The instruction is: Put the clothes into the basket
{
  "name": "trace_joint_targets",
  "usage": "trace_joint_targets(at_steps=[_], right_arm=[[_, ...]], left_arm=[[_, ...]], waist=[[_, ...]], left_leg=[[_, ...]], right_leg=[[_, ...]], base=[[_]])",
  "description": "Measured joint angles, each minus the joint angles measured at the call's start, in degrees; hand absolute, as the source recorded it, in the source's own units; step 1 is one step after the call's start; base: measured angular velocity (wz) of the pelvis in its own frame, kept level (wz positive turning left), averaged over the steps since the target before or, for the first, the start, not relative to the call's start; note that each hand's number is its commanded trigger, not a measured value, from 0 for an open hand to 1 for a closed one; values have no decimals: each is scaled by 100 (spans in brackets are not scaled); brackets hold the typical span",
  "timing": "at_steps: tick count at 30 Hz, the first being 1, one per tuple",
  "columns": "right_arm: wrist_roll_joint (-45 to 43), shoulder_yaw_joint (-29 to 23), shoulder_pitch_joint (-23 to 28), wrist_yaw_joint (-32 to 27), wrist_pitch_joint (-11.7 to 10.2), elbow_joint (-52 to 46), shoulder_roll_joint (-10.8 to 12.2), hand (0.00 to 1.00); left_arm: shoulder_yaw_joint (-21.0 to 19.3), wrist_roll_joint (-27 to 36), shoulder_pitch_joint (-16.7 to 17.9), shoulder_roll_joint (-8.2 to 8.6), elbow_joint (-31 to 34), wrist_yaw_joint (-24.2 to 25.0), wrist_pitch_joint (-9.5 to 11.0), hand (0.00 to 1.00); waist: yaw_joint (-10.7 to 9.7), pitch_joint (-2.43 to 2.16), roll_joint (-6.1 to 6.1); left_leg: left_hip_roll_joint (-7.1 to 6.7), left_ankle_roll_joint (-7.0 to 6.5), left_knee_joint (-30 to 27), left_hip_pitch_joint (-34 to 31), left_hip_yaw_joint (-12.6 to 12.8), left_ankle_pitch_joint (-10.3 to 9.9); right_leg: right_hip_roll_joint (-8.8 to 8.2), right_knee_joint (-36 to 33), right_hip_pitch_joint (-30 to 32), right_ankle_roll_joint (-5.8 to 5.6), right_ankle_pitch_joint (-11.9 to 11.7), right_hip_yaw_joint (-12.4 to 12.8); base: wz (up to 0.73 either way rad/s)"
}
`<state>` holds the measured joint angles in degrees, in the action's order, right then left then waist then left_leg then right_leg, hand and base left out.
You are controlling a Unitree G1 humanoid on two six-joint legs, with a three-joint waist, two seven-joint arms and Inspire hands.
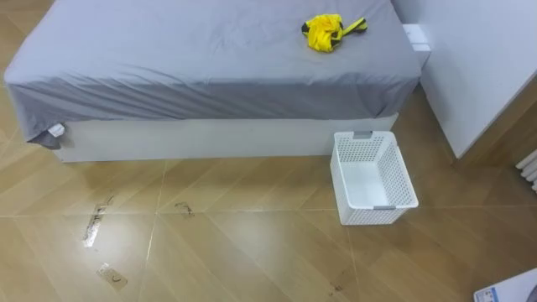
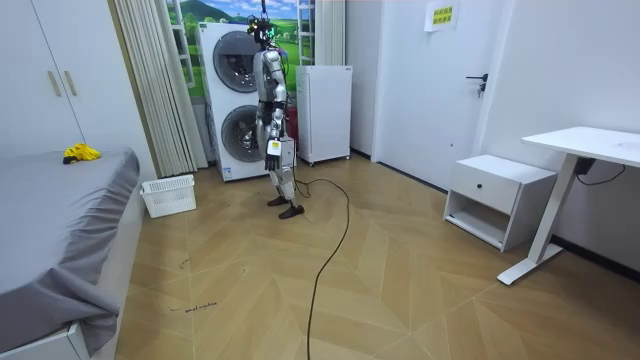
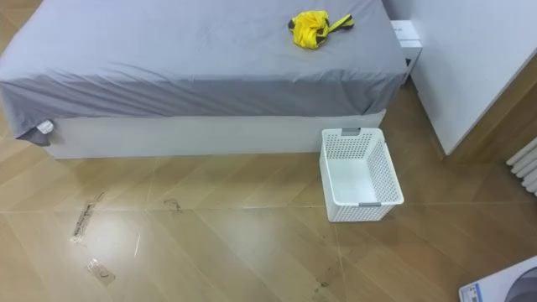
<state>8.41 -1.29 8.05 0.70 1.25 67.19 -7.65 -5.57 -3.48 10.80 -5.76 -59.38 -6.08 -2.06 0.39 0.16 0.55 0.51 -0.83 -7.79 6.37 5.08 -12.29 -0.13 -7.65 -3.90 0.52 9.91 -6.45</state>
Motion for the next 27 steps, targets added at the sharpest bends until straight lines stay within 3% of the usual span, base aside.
trace_joint_targets(at_steps=[21,26,27], right_arm=[[28,4,-2,72,3,4,-8,0],[11,8,-20,75,9,-9,-9,0],[-51,0,-16,77,12,-68,-17,0]], left_arm=[[-40,8,-8,-45,-37,272,-8,0],[-39,67,-4,-52,-38,256,-7,0],[-41,66,-2,-50,-32,245,-5,0]], waist=[[-3,12,-17],[-1,10,-11],[-13,11,-2]], left_leg=[[-2,0,-2,7,-1,0],[-3,22,-163,-64,15,-30],[27,36,-329,-135,37,-118]], right_leg=[[-3,-3,-17,0,11,-4],[-34,-217,69,23,135,-29],[-37,-333,112,38,215,-90]], base=[[0],[1],[10]])
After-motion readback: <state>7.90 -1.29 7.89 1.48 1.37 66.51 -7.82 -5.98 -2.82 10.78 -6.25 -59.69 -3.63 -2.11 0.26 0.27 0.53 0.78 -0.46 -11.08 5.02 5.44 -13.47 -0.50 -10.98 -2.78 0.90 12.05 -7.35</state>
